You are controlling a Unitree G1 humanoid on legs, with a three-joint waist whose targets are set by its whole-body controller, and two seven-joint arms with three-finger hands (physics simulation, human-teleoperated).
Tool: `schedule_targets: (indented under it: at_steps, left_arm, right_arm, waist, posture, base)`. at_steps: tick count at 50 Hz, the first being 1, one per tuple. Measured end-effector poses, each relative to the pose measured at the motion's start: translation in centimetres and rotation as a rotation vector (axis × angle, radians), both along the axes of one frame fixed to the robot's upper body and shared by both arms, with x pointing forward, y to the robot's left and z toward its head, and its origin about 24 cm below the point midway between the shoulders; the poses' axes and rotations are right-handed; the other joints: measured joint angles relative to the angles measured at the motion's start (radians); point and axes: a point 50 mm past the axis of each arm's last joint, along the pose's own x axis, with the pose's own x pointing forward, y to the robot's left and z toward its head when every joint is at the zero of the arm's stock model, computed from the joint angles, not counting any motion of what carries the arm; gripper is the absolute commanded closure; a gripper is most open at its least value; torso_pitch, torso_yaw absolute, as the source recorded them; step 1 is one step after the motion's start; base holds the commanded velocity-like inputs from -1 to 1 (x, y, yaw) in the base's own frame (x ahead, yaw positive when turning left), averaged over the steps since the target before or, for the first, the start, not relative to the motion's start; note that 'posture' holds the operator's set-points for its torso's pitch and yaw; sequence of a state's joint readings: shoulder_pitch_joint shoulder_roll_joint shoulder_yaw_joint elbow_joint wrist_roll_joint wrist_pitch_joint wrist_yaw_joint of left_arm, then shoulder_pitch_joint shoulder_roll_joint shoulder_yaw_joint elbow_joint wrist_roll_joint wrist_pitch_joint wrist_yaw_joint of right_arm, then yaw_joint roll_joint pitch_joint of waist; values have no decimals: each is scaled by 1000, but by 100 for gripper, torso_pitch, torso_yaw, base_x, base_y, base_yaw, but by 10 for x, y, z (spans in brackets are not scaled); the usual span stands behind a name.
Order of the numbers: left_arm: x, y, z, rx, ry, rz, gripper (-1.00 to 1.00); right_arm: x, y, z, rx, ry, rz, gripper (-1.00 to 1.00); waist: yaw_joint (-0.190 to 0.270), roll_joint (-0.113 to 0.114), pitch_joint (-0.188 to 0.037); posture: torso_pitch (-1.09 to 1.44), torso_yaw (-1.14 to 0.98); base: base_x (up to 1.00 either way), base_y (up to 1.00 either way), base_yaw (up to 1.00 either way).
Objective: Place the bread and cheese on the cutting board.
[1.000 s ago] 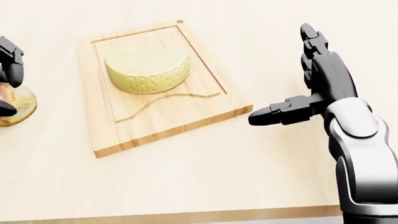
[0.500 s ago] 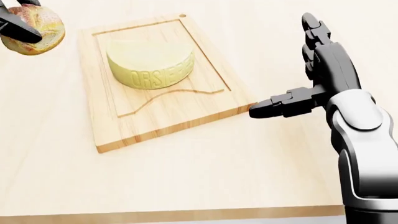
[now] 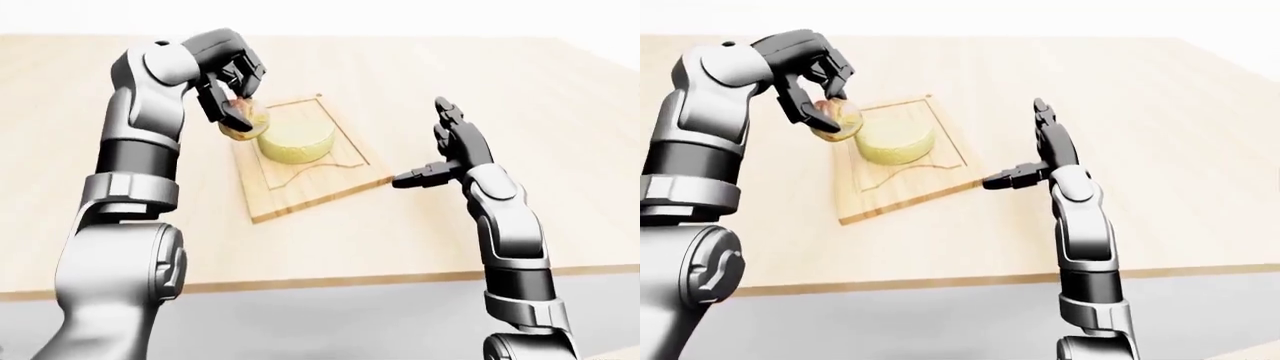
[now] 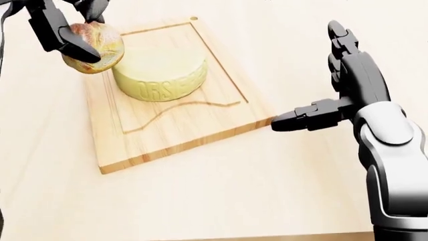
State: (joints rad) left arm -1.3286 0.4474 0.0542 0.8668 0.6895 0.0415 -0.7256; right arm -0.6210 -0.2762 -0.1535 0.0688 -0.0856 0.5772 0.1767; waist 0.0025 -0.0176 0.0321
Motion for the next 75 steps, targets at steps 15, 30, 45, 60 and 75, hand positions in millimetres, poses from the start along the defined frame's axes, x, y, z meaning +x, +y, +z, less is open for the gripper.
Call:
schedule_targets:
  at_steps: [15, 30, 45, 60, 75]
  left_arm:
    - [-25, -10, 21, 15, -64, -80, 98]
    - [-64, -22, 3, 63, -32, -208, 97]
    - [-61, -43, 3, 45, -29, -250, 97]
    - [-67, -50, -11, 33, -13, -281, 97]
    - [-65, -51, -24, 55, 9, -286, 97]
  right_arm:
    - [0, 1, 7, -8, -14, 4, -100]
    - [-1, 0, -2, -5, 7, -3, -100]
    - [0, 0, 1, -9, -3, 2, -100]
    - [-1, 3, -8, -4, 10, 6, -100]
    - [-2, 1, -5, -9, 3, 4, -100]
  waist:
    - [5, -2, 4]
    - [9, -1, 12]
    - [10, -5, 8]
    - [10, -5, 7]
    - [12, -7, 4]
  posture:
    - [0, 0]
    - [0, 0]
    - [0, 0]
    - [0, 0]
    - [0, 0]
  base:
    - [0, 0, 0]
    - [0, 0, 0]
    - [0, 0, 0]
    - [0, 0, 0]
    - [0, 0, 0]
